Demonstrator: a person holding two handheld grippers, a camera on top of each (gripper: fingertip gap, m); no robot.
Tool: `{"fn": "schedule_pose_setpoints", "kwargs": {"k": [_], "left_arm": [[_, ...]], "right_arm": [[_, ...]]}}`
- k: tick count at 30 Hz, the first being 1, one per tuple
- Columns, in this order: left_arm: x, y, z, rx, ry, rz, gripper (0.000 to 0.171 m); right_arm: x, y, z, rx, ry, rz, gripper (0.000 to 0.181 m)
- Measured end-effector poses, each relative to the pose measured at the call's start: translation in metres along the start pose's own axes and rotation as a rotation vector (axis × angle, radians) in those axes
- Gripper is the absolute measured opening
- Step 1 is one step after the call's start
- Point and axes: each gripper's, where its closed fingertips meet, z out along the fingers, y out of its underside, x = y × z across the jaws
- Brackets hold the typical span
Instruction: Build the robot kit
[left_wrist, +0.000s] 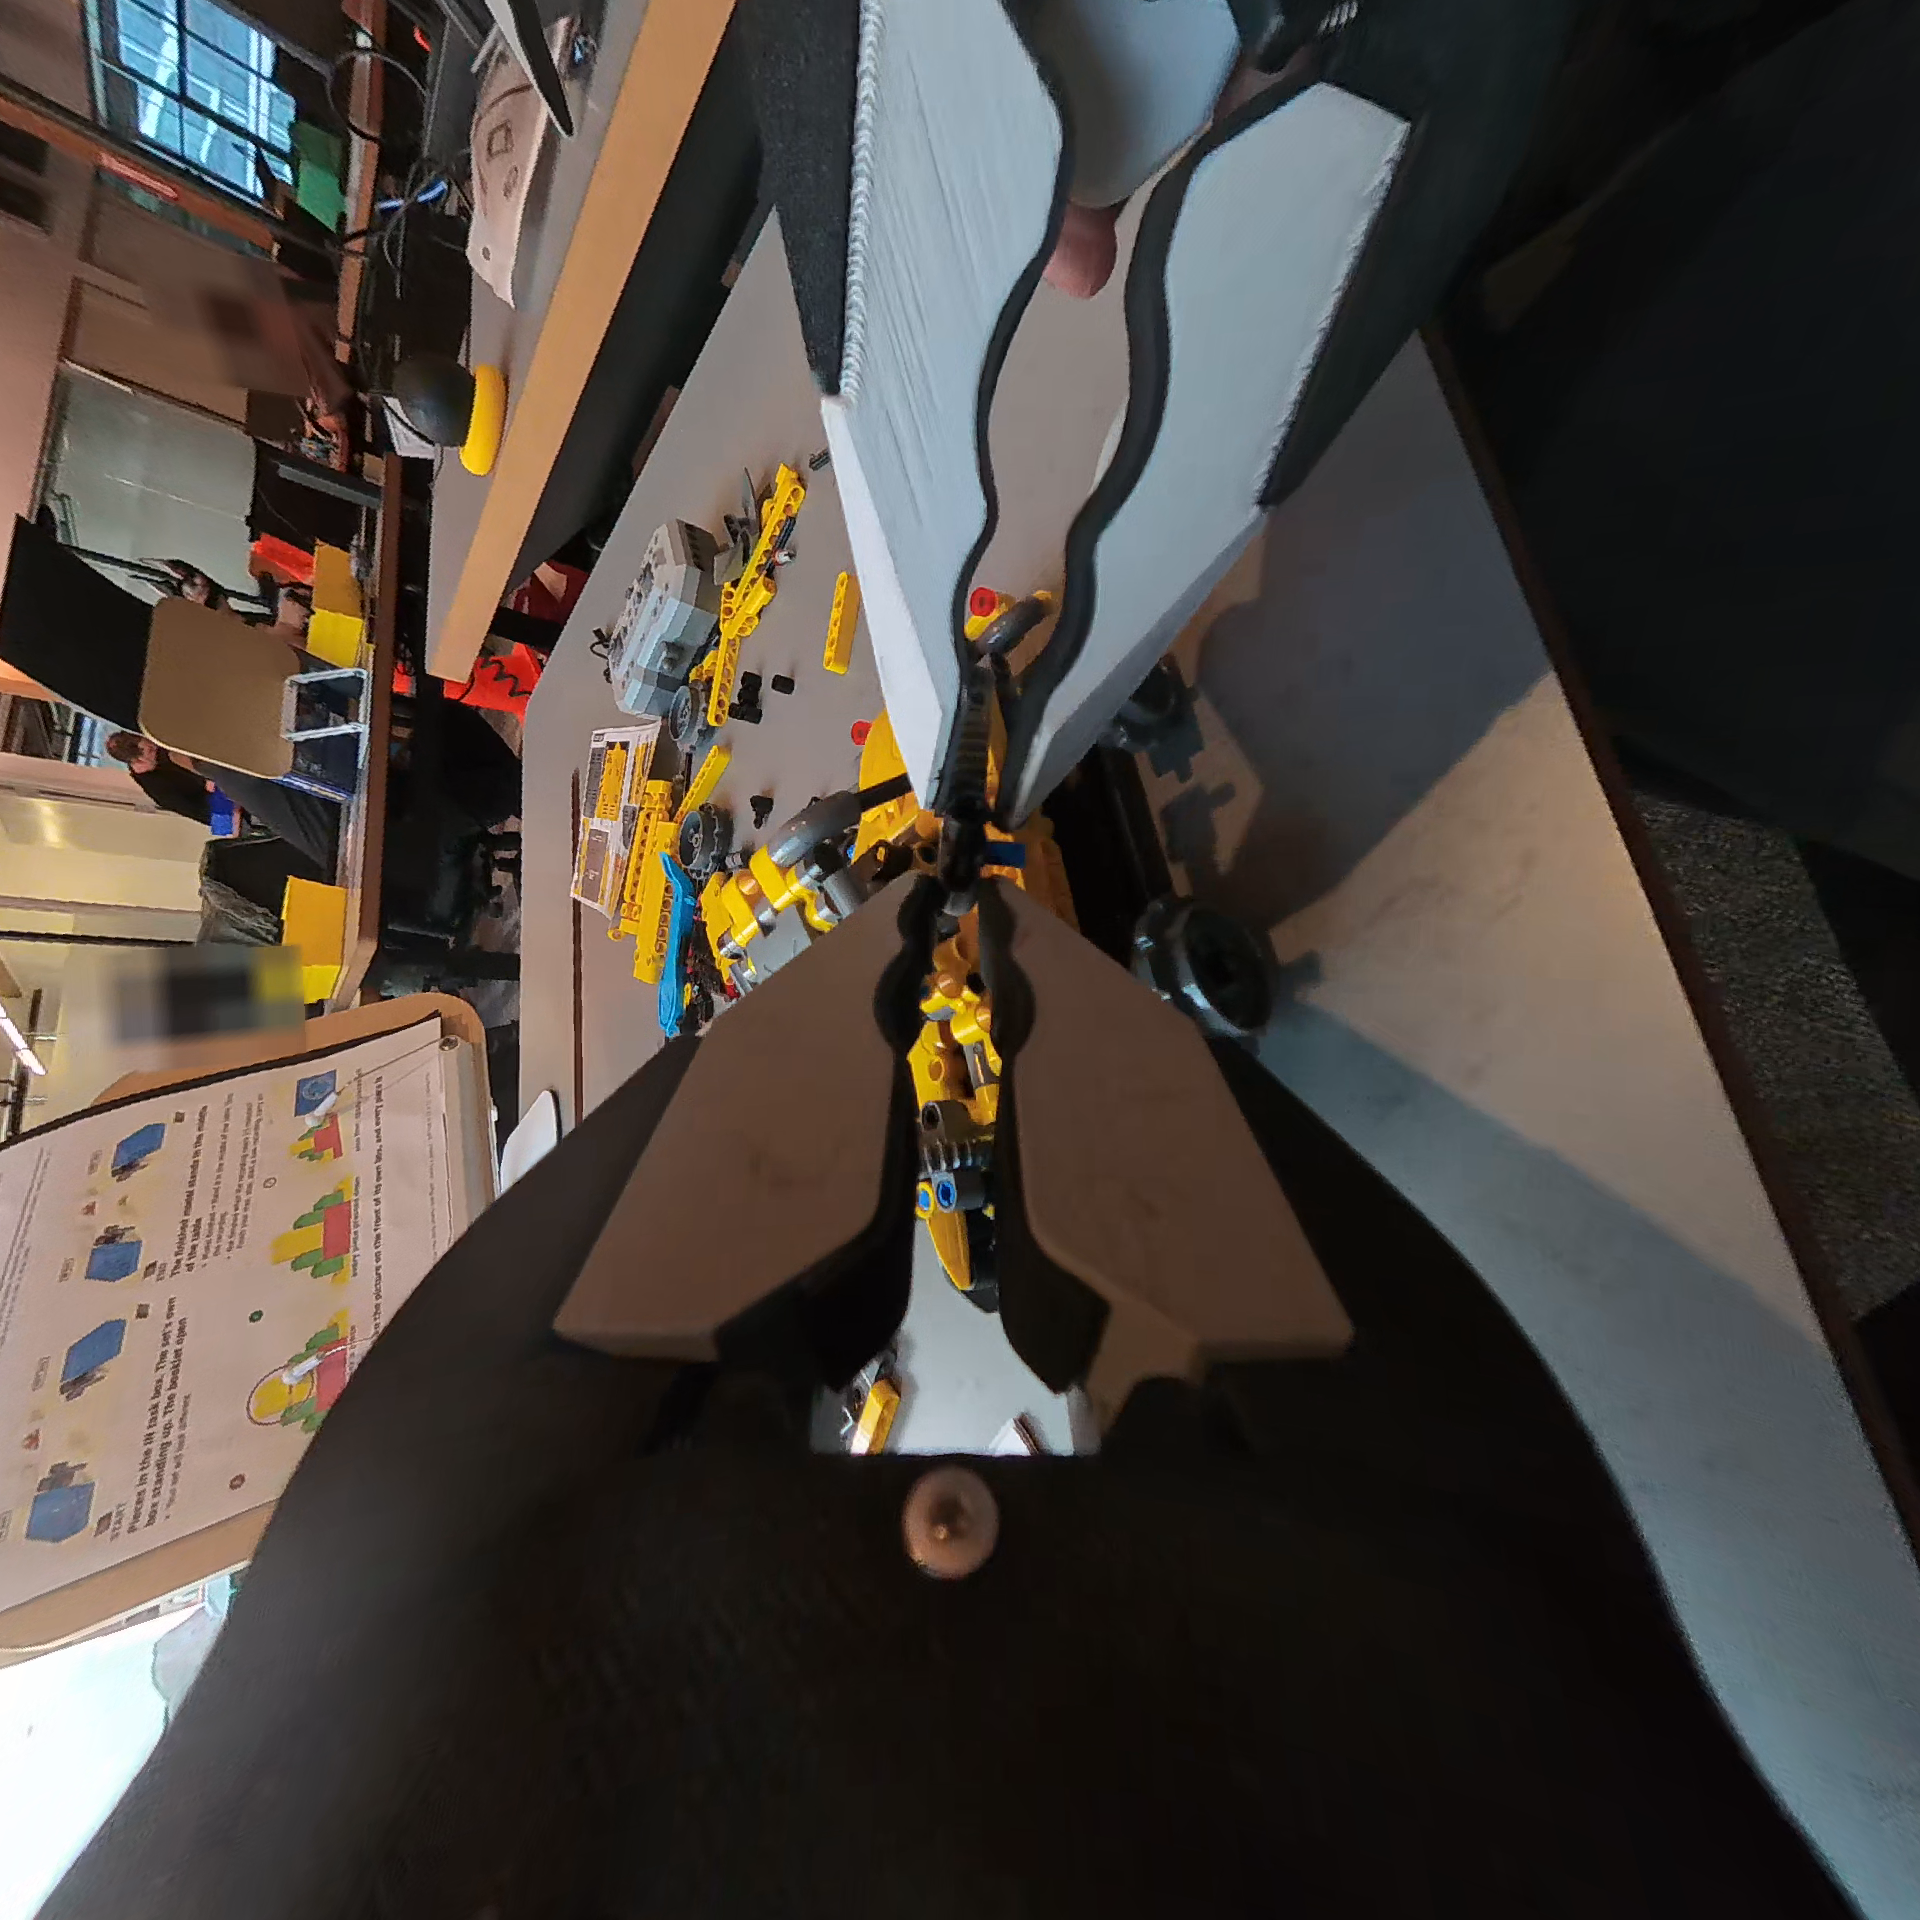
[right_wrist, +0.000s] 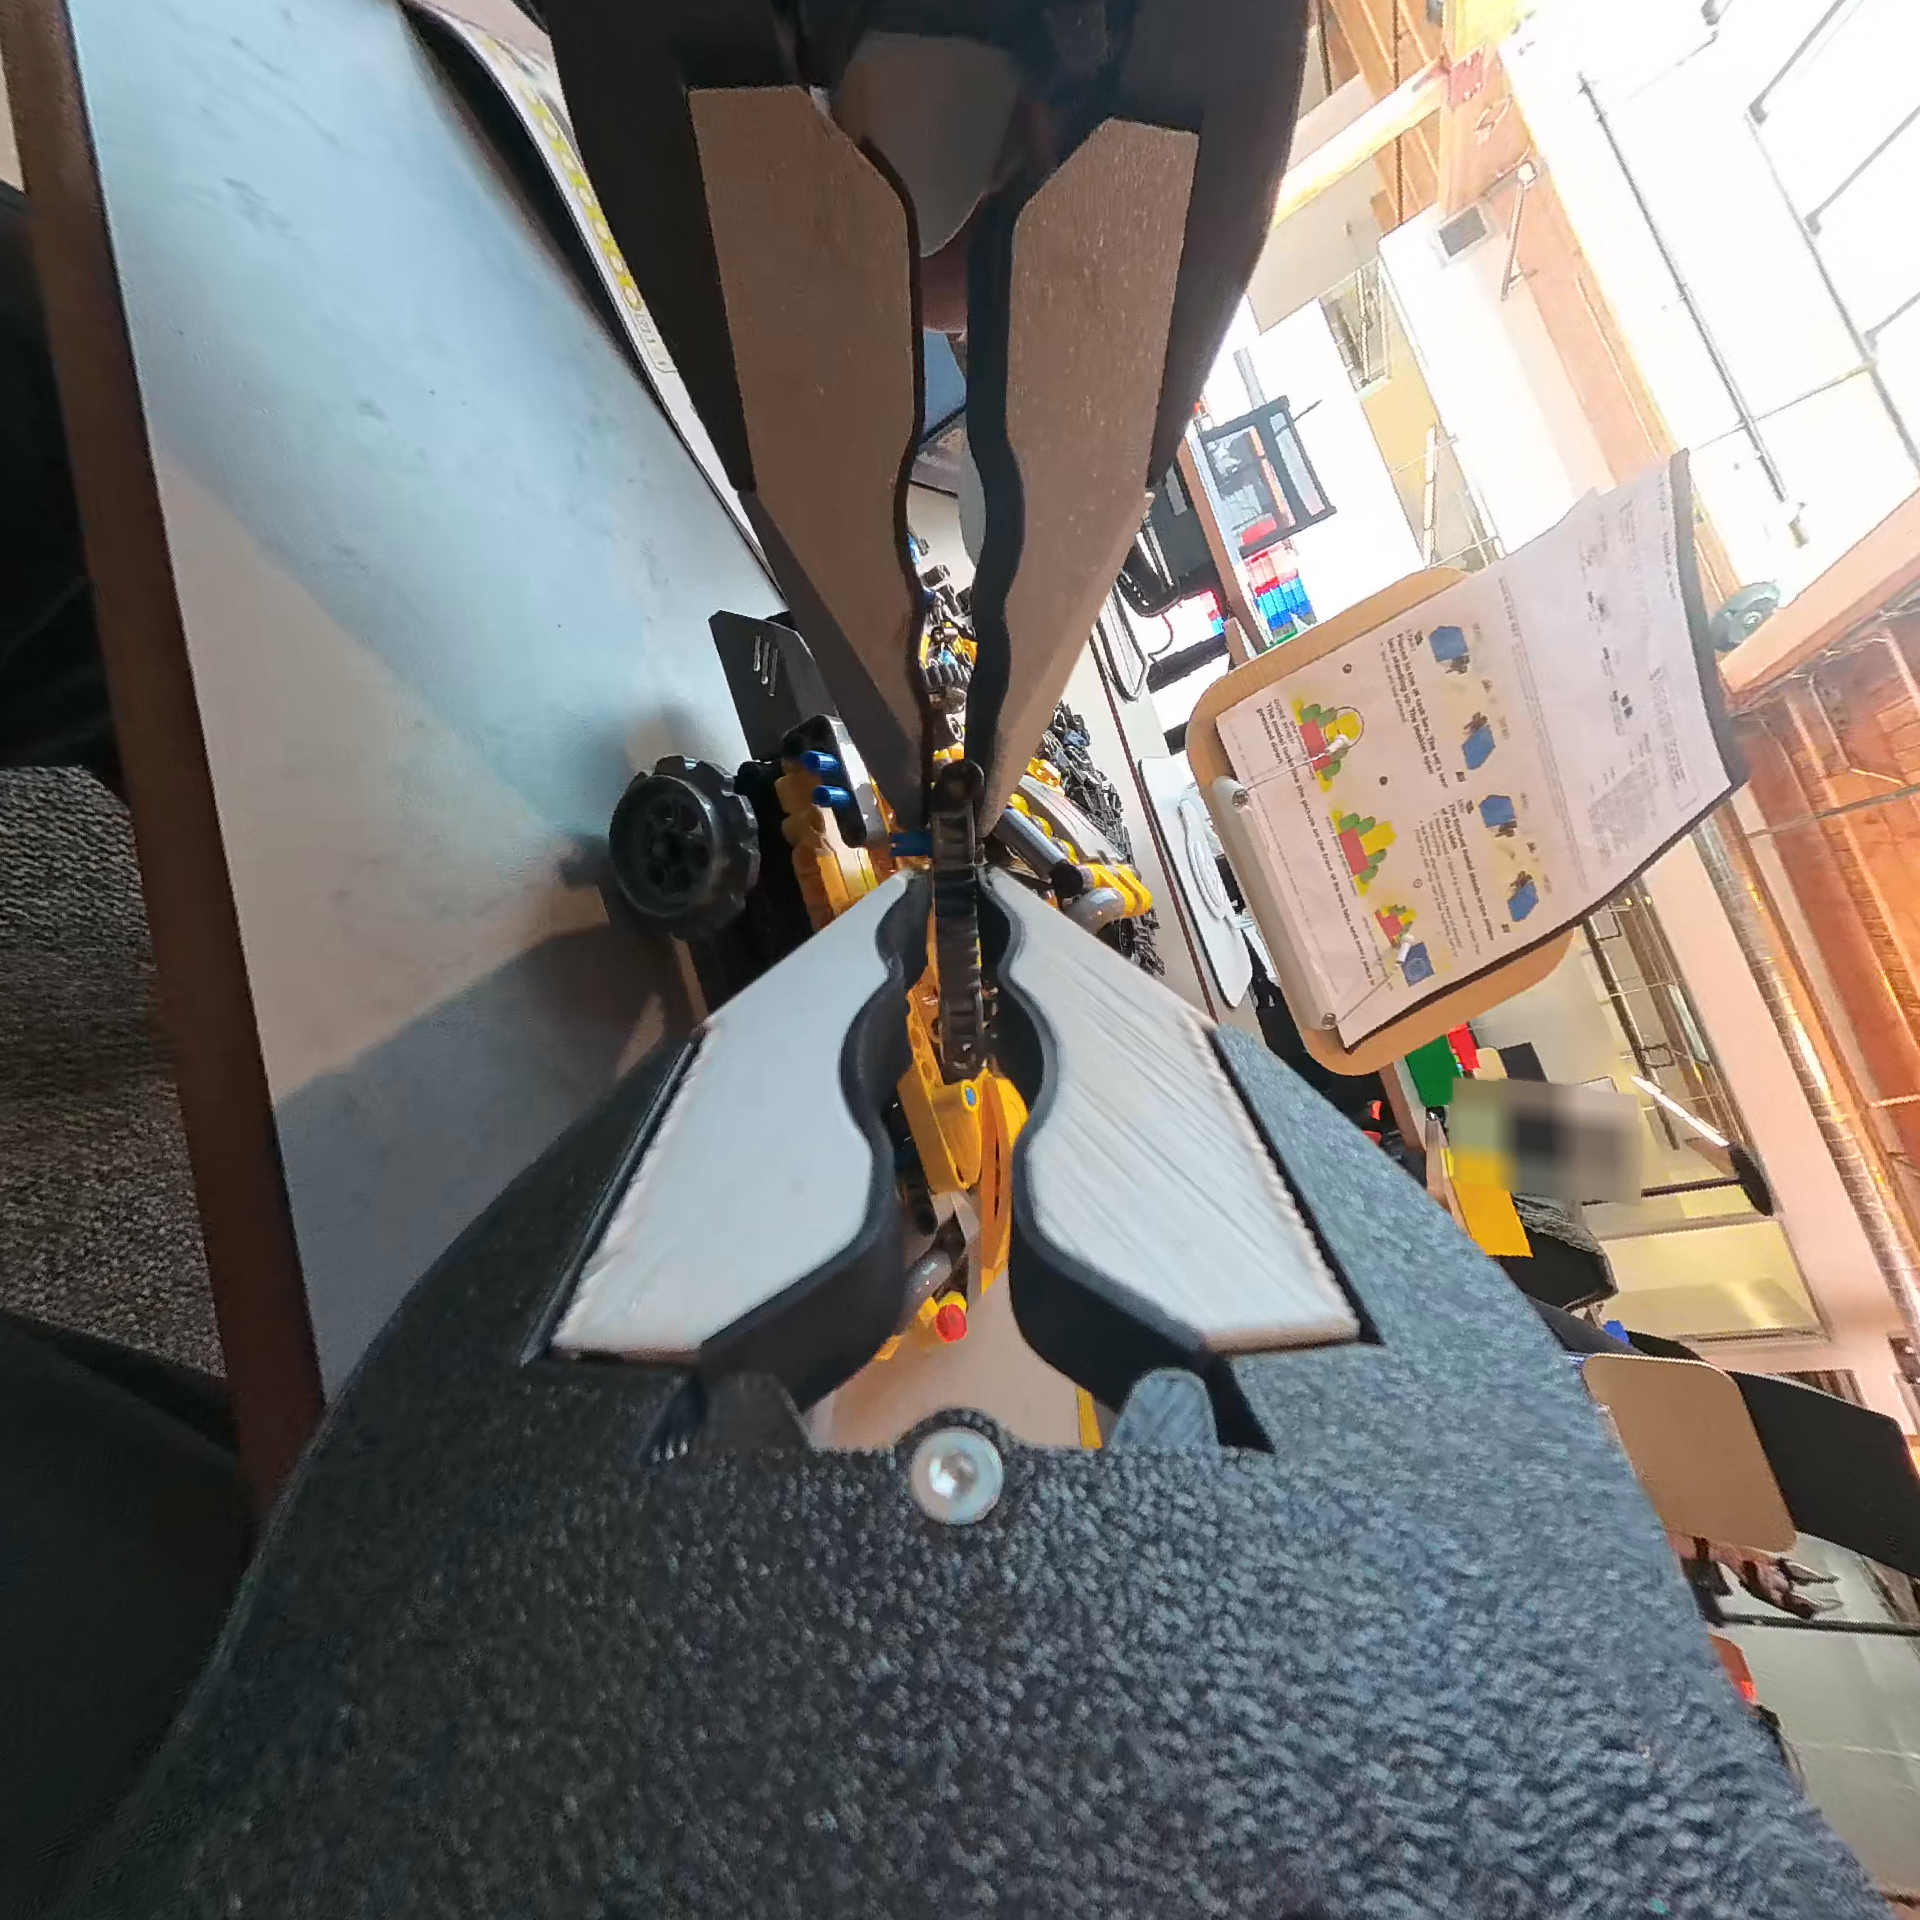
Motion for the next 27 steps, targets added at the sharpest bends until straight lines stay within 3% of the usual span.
{"fn": "schedule_pose_setpoints", "kwargs": {"k": [23, 27], "left_arm": [[0.0002, -0.0018, 0.0017, -0.002, -0.007, 0.016, 0.005], [0.0017, 0.0017, 0.0036, -0.011, 0.009, -0.037, 0.005]], "right_arm": [[0.0005, 0.0029, 0.0038, -0.032, 0.001, -0.037, 0.008], [-0.0006, 0.0045, 0.0067, -0.051, 0.015, -0.062, 0.008]]}}
